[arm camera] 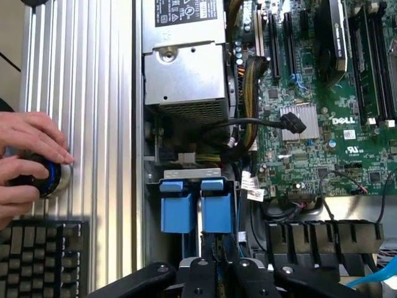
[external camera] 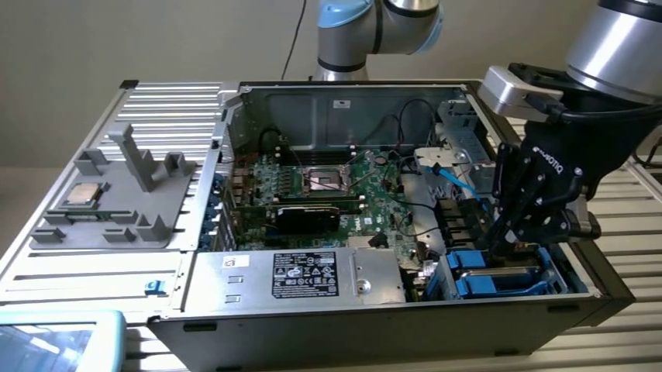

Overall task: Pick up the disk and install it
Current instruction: 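Insert the second disk wire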

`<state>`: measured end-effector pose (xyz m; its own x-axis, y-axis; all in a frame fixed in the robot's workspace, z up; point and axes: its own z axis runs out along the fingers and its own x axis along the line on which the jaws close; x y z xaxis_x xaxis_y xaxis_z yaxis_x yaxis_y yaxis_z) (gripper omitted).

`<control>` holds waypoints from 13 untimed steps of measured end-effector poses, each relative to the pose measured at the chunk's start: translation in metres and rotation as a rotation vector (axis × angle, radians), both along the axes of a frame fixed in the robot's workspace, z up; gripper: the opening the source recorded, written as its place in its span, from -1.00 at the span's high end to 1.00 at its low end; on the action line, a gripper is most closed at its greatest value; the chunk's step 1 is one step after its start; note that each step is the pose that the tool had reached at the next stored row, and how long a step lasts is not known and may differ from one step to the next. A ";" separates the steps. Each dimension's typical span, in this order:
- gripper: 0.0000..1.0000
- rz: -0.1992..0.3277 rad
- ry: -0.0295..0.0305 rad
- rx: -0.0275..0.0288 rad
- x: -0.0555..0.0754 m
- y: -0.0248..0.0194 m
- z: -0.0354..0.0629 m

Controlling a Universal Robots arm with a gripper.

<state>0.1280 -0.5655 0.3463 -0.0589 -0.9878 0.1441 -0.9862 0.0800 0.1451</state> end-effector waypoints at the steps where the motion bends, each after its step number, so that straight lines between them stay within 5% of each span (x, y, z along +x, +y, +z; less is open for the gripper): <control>1: 0.69 0.000 0.0044 0.0002 0.001 0.0000 -0.0004; 5: 0.69 0.000 0.0144 0.0023 0.005 0.0001 -0.0013; 9: 0.69 0.000 0.0405 0.0140 0.006 0.0000 -0.0023; 13: 0.69 0.001 0.0450 0.0250 0.006 0.0001 -0.0029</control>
